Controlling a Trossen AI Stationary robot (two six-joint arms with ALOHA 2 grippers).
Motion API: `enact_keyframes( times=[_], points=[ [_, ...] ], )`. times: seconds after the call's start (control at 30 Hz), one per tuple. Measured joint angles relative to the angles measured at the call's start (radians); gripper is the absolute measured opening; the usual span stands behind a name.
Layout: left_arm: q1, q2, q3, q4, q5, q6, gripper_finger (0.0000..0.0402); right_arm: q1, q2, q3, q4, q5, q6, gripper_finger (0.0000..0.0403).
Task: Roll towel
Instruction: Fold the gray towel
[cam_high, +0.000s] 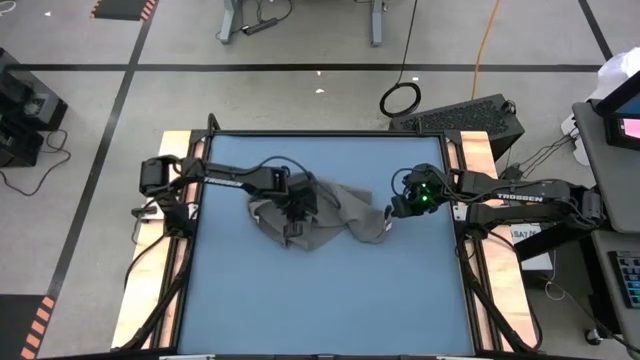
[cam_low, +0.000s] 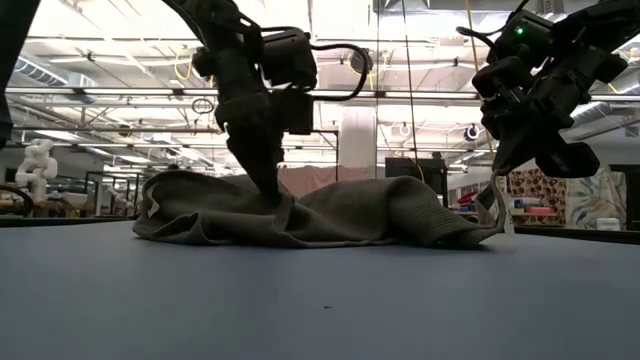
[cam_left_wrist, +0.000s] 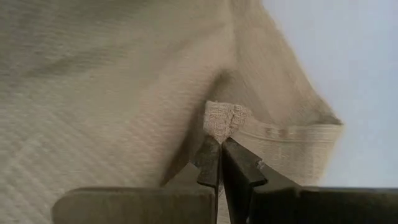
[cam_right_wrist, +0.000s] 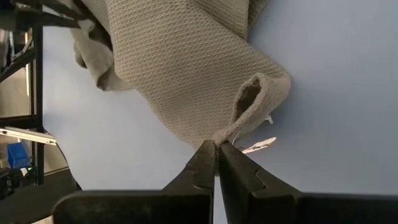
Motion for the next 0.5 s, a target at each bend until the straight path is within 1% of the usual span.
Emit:
enact_keyframes(
  times=[0.17, 0.27, 0.33, 0.5],
  points=[
    [-0.027, -0.027, 0.001, -0.102, 0.088, -0.02, 0.0011, 0.0, 0.0, 0.0, -0.001, -0.005, 0.0, 0.0004],
    [-0.054, -0.037, 0.0, -0.155, 0.073, -0.02, 0.0021, 0.0, 0.0, 0.0, 0.0, -0.003, 0.0, 0.0004],
    [-0.065, -0.038, 0.002, -0.138, 0.061, -0.029, 0.0041, 0.0, 0.0, 0.0, 0.0, 0.003, -0.002, 0.0004],
    [-0.1, -0.022, 0.001, -0.15, 0.055, -0.088, 0.0106, 0.0, 0.0, 0.0, 0.002, 0.015, 0.003, 0.0004]
  ],
)
